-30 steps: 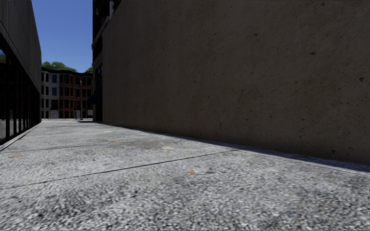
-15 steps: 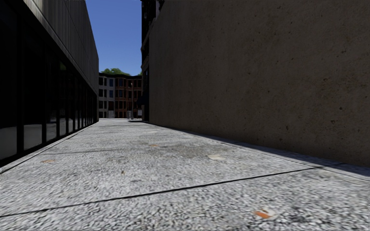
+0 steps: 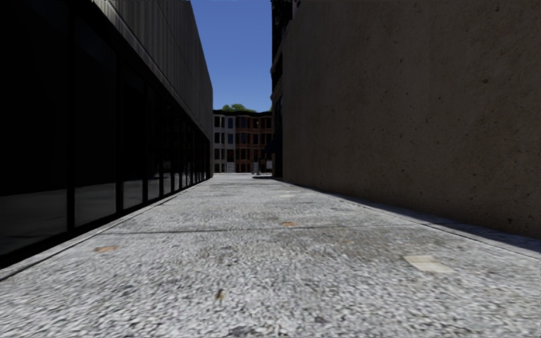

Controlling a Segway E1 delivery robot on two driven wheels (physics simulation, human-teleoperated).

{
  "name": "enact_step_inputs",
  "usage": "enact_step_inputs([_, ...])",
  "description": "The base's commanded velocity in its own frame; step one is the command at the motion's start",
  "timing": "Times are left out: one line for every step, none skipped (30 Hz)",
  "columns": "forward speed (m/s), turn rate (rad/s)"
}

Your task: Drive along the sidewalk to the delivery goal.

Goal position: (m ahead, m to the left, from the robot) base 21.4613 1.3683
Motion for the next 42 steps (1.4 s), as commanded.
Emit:
enact_step_inputs([2.00, 0.00])
enact_step_inputs([2.00, 0.00])
enact_step_inputs([2.00, 0.00])
enact_step_inputs([2.00, 0.00])
enact_step_inputs([2.00, 0.00])
enact_step_inputs([2.00, 0.00])
enact_step_inputs([2.00, 0.00])
enact_step_inputs([2.00, 0.00])
enact_step_inputs([2.00, 0.00])
enact_step_inputs([2.00, 0.00])
enact_step_inputs([2.00, 0.00])
enact_step_inputs([2.00, 0.00])
enact_step_inputs([2.00, 0.00])
enact_step_inputs([2.00, 0.00])
enact_step_inputs([2.00, 0.00])
enact_step_inputs([2.00, 0.00])
enact_step_inputs([2.00, 0.00])
enact_step_inputs([2.00, 0.00])
enact_step_inputs([2.00, 0.00])
enact_step_inputs([2.00, 0.00])
enact_step_inputs([2.00, 0.00])
enact_step_inputs([2.00, 0.00])
enact_step_inputs([2.00, 0.00])
enact_step_inputs([2.00, 0.00])
enact_step_inputs([2.00, 0.00])
enact_step_inputs([2.00, 0.00])
enact_step_inputs([2.00, 0.00])
enact_step_inputs([2.00, 0.00])
enact_step_inputs([2.00, 0.00])
enact_step_inputs([2.00, 0.00])
enact_step_inputs([2.00, 0.00])
enact_step_inputs([2.00, 0.00])
enact_step_inputs([2.00, 0.00])
enact_step_inputs([2.00, 0.10])
enact_step_inputs([2.00, 0.16])
enact_step_inputs([2.00, 0.18])
enact_step_inputs([2.00, 0.18])
enact_step_inputs([2.00, 0.18])
enact_step_inputs([2.00, 0.08])
enact_step_inputs([2.00, 0.00])
enact_step_inputs([2.00, 0.00])
enact_step_inputs([2.00, 0.00])
